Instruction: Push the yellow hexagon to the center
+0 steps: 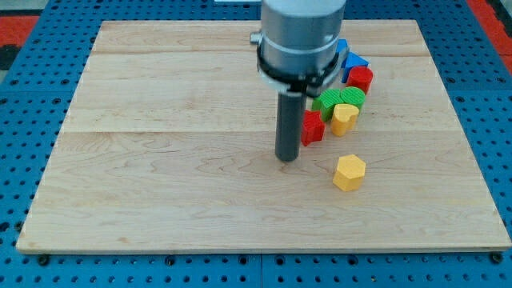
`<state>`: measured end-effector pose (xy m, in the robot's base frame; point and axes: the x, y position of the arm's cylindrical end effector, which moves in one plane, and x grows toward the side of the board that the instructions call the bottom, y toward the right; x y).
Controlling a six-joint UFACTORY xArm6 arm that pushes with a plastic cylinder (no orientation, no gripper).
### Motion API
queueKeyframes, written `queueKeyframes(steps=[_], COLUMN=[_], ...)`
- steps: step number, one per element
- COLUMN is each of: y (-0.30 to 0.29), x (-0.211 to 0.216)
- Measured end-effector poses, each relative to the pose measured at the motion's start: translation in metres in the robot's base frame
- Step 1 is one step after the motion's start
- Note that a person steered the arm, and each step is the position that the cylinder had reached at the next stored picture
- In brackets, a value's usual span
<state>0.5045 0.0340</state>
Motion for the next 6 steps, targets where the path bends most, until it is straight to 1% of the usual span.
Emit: queueKeyframes(steps=[1, 2, 3, 4, 5, 6], y=[0.012, 0.071, 0.144, 0.181, 0.151, 0.06], x=[0.06, 0.101, 0.105, 0.073, 0.032, 0.011])
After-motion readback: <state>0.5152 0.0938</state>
